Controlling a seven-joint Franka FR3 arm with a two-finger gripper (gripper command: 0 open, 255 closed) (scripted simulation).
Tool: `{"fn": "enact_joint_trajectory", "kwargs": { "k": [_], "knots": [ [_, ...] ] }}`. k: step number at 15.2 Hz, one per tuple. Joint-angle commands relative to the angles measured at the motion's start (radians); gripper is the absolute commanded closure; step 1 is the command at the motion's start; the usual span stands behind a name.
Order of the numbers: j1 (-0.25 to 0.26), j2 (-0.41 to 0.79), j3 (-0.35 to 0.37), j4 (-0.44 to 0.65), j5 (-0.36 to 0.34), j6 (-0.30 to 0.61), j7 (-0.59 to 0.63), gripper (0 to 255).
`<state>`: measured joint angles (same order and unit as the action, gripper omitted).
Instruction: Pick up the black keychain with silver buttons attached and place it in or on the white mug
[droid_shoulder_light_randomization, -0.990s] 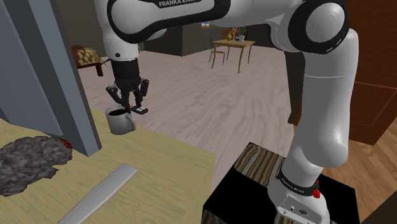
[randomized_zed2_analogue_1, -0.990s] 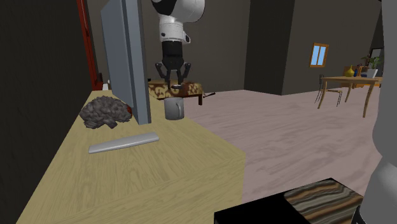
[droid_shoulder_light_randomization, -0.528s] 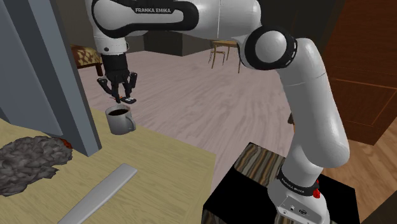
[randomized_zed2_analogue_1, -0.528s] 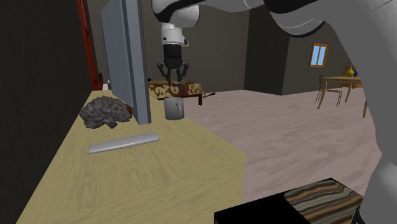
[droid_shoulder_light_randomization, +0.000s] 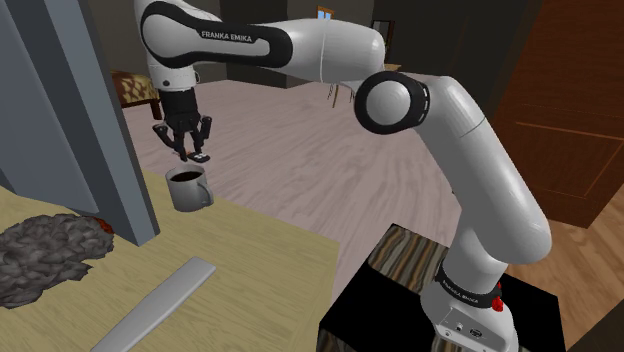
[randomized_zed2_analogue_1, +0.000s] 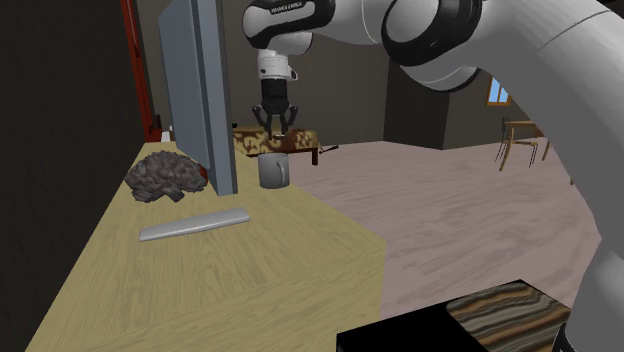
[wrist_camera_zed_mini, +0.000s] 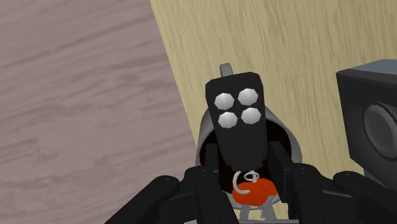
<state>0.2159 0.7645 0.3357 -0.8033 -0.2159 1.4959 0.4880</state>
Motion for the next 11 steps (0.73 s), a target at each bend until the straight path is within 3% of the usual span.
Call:
{"fn": "enact_joint_trajectory", "kwargs": {
  "k": [1, 9, 11],
  "knots": [
    [-0.008, -0.01, 0.002, -0.047, 0.002, 0.037, 0.003, 255],
    [-0.037, -0.044, 0.005, -0.223, 0.006, 0.175, 0.014, 255],
    [-0.037, -0.044, 0.006, -0.223, 0.006, 0.175, 0.014, 255]
  ]
}}
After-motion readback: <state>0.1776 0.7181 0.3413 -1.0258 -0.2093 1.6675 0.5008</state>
